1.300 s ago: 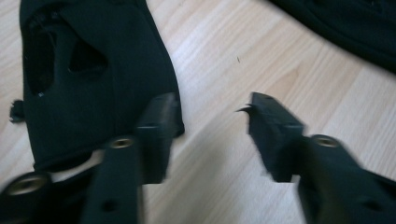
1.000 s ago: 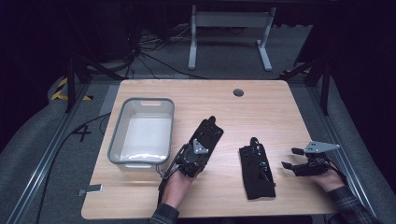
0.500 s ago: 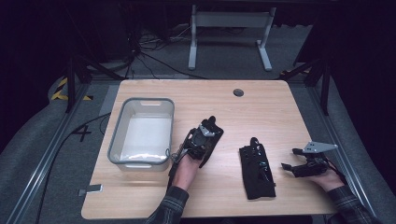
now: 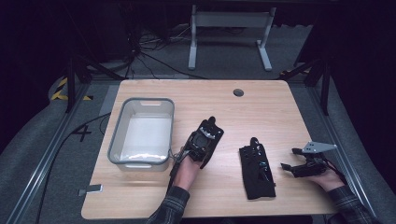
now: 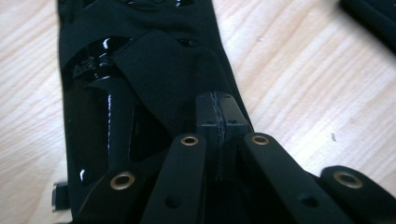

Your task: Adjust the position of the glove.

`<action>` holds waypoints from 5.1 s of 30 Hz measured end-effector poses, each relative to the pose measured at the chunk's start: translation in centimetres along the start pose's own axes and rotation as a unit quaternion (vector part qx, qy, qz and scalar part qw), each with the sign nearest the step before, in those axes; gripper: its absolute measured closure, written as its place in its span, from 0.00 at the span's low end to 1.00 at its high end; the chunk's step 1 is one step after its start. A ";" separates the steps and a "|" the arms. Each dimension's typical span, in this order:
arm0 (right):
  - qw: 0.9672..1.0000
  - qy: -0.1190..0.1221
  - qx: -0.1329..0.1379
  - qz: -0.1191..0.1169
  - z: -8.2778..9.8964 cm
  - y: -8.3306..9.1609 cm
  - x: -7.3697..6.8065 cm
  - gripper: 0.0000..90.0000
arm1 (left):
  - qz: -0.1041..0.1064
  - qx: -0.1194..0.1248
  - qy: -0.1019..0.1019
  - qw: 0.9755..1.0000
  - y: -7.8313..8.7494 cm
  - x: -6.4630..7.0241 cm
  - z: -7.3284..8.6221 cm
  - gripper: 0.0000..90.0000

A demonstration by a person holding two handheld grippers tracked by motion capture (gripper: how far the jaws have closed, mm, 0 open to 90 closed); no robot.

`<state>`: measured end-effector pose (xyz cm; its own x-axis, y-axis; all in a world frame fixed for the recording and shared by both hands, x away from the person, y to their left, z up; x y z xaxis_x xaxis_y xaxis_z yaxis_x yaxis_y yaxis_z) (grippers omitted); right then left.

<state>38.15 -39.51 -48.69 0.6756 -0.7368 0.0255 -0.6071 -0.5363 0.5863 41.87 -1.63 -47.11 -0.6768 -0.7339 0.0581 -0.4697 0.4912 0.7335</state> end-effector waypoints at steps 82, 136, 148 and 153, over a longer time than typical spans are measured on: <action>0.981 0.099 -0.026 -0.166 -3.5 -2.6 -7.6 0.97 | 0.075 -0.014 -0.061 0.995 1.2 3.5 1.9 1.00; 0.981 0.105 -0.027 -0.160 -3.6 -2.9 -7.4 0.98 | 0.067 0.028 0.011 0.997 2.0 4.4 3.7 0.90; 0.981 0.105 -0.028 -0.159 -3.7 -2.8 -7.4 0.99 | 0.058 0.057 0.054 0.995 3.1 3.4 3.5 0.97; 0.982 0.102 -0.026 -0.158 -3.7 -2.7 -7.5 1.00 | 0.052 0.067 0.061 0.995 3.6 3.0 3.5 0.97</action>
<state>36.30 -31.05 -47.47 0.8993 -0.4372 -0.0061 -0.3356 -0.6990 0.6315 36.18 -0.43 -46.69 -0.6551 -0.7239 0.2162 -0.4780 0.6187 0.6234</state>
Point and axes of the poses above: each handheld gripper's, and its own axes: y roughly backward along the jaws, z roughly out of its underside, x roughly to its right, the point moved 3 cm from there along -y, roughly forward along the jaws, and after that the axes turned 7 degrees about x, right-handed, at the moved point
